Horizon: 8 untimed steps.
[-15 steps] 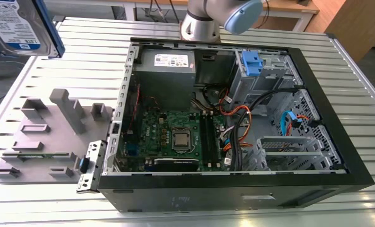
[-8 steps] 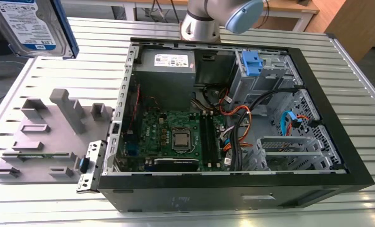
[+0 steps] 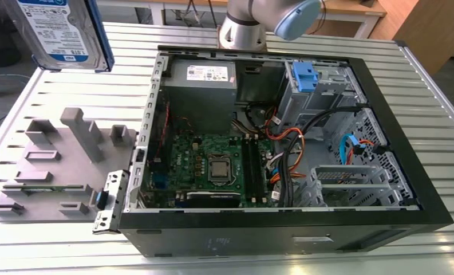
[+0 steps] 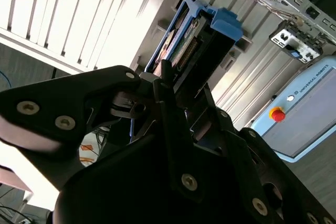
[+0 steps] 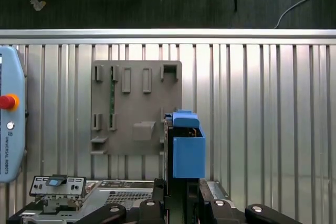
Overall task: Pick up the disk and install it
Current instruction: 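Pick up the disk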
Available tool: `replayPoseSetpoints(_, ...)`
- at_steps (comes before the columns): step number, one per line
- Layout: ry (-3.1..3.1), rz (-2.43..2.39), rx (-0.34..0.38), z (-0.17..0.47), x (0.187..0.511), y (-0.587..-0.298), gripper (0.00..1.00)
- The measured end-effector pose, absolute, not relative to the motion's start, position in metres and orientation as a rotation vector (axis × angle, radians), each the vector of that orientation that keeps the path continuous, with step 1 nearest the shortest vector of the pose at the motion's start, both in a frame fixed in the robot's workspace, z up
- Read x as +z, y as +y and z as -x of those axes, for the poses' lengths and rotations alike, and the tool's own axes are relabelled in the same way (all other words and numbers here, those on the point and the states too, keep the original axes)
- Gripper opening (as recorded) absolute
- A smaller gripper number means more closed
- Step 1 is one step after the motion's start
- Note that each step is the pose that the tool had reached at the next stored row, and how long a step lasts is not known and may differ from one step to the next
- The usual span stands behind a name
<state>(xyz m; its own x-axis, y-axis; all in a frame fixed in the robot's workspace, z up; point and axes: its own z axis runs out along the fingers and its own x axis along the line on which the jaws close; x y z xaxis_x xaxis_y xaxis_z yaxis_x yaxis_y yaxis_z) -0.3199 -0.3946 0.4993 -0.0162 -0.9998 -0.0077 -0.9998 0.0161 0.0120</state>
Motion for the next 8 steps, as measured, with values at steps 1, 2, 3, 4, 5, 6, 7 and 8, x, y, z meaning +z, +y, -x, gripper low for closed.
replayPoseSetpoints(1, -2.237, -2.201, -0.022, 0.317, 0.499, -0.395, 0.35)
replayPoseSetpoints(2, -2.237, -2.202, -0.022, 0.314, 0.499, -0.395, 0.35)
replayPoseSetpoints(3, -2.237, -2.201, -0.022, 0.312, 0.499, -0.395, 0.35)
replayPoseSetpoints(4, -2.237, -2.201, -0.022, 0.309, 0.499, -0.395, 0.35)
replayPoseSetpoints(5, -2.237, -2.201, -0.022, 0.306, 0.499, -0.395, 0.35)
replayPoseSetpoints(6, -2.237, -2.201, -0.022, 0.303, 0.499, -0.395, 0.35)
replayPoseSetpoints(7, -2.237, -2.201, -0.022, 0.3, 0.499, -0.395, 0.35)
replayPoseSetpoints(8, -2.237, -2.201, -0.022, 0.297, 0.499, -0.395, 0.35)
